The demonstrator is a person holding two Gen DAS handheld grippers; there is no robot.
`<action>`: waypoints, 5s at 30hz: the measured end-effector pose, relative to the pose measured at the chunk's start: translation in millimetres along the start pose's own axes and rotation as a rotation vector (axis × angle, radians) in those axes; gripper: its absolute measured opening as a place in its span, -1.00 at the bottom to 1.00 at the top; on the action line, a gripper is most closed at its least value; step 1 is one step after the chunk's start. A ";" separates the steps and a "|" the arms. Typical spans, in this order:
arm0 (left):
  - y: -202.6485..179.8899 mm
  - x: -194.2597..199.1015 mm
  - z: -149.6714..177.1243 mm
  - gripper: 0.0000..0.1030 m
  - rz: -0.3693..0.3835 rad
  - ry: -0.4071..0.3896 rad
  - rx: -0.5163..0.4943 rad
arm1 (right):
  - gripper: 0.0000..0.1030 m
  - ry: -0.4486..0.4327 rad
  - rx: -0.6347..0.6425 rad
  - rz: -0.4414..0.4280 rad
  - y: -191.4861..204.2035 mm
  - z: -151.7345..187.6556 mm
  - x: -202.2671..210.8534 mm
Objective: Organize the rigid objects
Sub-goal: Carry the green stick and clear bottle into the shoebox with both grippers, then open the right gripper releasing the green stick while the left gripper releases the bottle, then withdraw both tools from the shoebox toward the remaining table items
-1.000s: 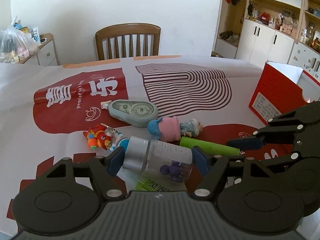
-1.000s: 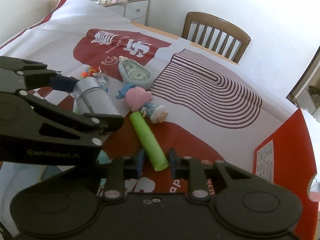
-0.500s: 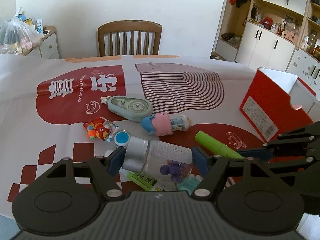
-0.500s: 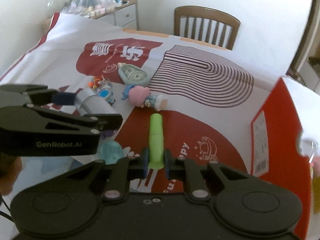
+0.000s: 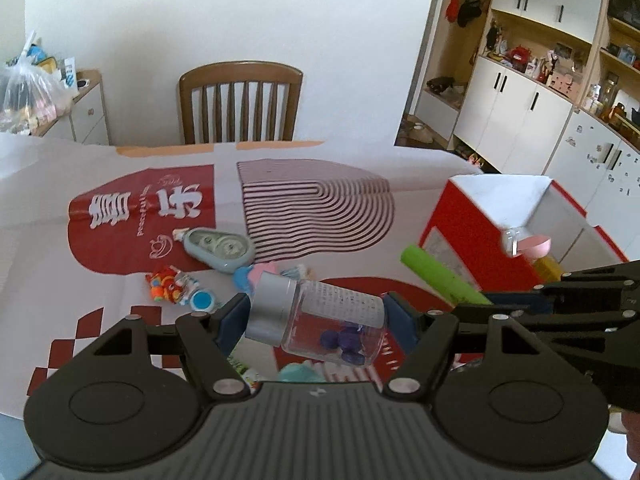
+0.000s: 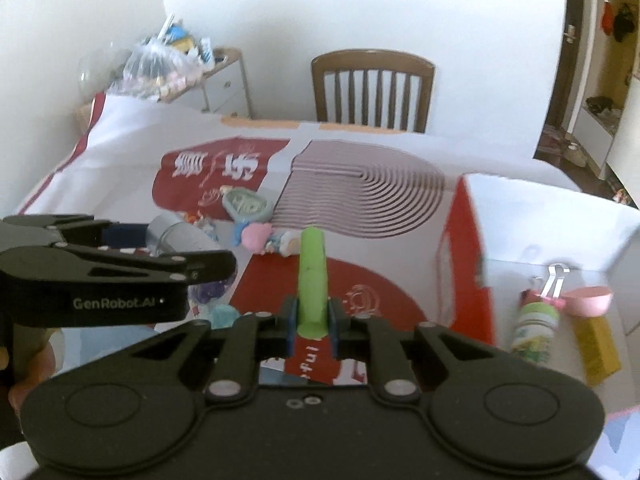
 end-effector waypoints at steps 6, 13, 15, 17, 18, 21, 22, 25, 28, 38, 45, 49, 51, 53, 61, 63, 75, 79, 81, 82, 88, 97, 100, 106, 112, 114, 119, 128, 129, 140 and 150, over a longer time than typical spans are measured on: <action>-33.8 14.8 -15.6 0.42 0.031 -0.019 -0.036 | -0.72 -0.050 -0.043 0.030 -25.4 -4.7 31.3; -85.0 25.8 -29.9 0.42 0.072 -0.052 -0.098 | -0.72 -0.096 -0.070 0.059 -61.5 -1.9 60.0; -99.3 26.0 -33.2 0.42 0.083 -0.057 -0.112 | -0.72 -0.104 -0.078 0.068 -72.7 -0.7 67.1; -112.5 25.9 -35.8 0.42 0.090 -0.065 -0.123 | -0.72 -0.108 -0.089 0.075 -85.1 1.2 73.0; -120.0 25.6 -37.2 0.42 0.094 -0.069 -0.131 | -0.72 -0.109 -0.094 0.079 -91.8 2.2 75.7; -141.9 22.6 -40.2 0.42 0.103 -0.072 -0.151 | -0.72 -0.113 -0.104 0.091 -110.2 6.0 83.4; -148.7 21.0 -41.1 0.42 0.105 -0.072 -0.157 | -0.72 -0.115 -0.107 0.095 -115.4 7.7 85.5; -168.8 13.8 -41.9 0.42 0.111 -0.064 -0.170 | -0.72 -0.117 -0.115 0.109 -135.0 13.5 91.2; -186.4 3.6 -42.1 0.42 0.116 -0.050 -0.175 | -0.72 -0.112 -0.124 0.124 -156.0 19.9 95.9; -237.5 -35.3 -44.3 0.42 0.129 -0.012 -0.193 | -0.72 -0.080 -0.165 0.142 -217.3 38.8 98.8; -261.3 -71.0 -46.5 0.42 0.109 0.020 -0.252 | -0.72 -0.033 -0.147 0.169 -246.1 45.9 79.1; -261.0 -96.5 -44.1 0.42 0.082 0.076 -0.266 | -0.72 0.001 -0.138 0.169 -255.2 45.7 61.1; -260.5 -109.8 -44.6 0.42 0.060 0.100 -0.274 | -0.72 0.012 -0.131 0.158 -256.2 46.3 55.6; -257.3 -121.1 -44.8 0.42 0.036 0.119 -0.276 | -0.72 0.023 -0.123 0.150 -256.0 47.9 50.9; -247.0 -158.9 -47.3 0.41 -0.029 0.217 -0.226 | -0.72 0.087 -0.060 0.228 -258.4 48.0 28.5; -248.6 -163.8 -48.9 0.38 -0.043 0.221 -0.229 | -0.72 0.107 -0.063 0.233 -260.0 47.8 22.3; -253.7 -175.1 -45.7 0.37 -0.057 0.256 -0.232 | -0.61 0.148 -0.073 0.217 -266.7 49.6 6.2; -254.2 -172.7 -47.8 0.38 -0.052 0.253 -0.214 | -0.52 0.142 -0.084 0.193 -268.3 51.0 8.9; -253.0 -170.9 -50.7 0.38 -0.049 0.251 -0.199 | -0.46 0.140 -0.085 0.186 -269.6 51.4 11.2; -253.3 -169.9 -51.5 0.38 -0.047 0.250 -0.194 | -0.43 0.138 -0.088 0.179 -269.9 51.2 12.3; -253.2 -157.3 -52.4 0.38 -0.045 0.231 -0.170 | -0.29 0.126 -0.105 0.155 -272.0 49.1 20.5; -257.5 -124.9 -57.8 0.39 -0.016 0.173 -0.139 | -0.06 0.080 -0.098 0.119 -264.2 39.4 40.6; -260.1 -111.3 -58.8 0.39 -0.006 0.149 -0.134 | 0.04 0.062 -0.094 0.110 -261.1 36.5 48.4; -263.8 -81.9 -58.9 0.39 0.017 0.106 -0.119 | 0.14 0.028 -0.092 0.092 -254.2 33.0 64.3; -261.8 -55.0 -54.6 0.43 0.021 0.071 -0.106 | 0.22 -0.001 -0.077 0.074 -244.6 29.9 78.8; -259.1 -47.9 -53.9 0.45 0.017 0.059 -0.101 | 0.25 -0.012 -0.070 0.067 -240.7 27.9 83.3; -247.5 -30.2 -48.8 0.45 0.006 0.044 -0.077 | 0.34 -0.040 -0.049 0.048 -229.5 22.9 91.3; -211.5 0.8 -37.7 0.65 -0.024 0.000 -0.022 | 0.73 -0.104 0.004 -0.004 -201.1 12.7 103.9; -205.5 4.0 -35.9 0.65 -0.027 -0.001 -0.013 | 0.79 -0.114 0.012 -0.012 -196.4 11.3 105.3; -138.1 30.3 -15.4 0.81 -0.038 -0.005 0.079 | 0.99 -0.148 0.045 -0.093 -141.7 3.9 103.7; -67.1 46.8 -3.4 0.96 -0.075 -0.037 0.123 | 0.99 -0.130 0.081 -0.115 -79.2 2.0 88.6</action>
Point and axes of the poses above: each gripper's, at about its wrist camera, not at the fingertips, and x roughly against the way its jaws point, y to its left, z to its underside, the point moved 6 cm from there along -x, roughly the way its jaws point, and after that the axes turned 1 degree about -z, right-handed, at the moved point
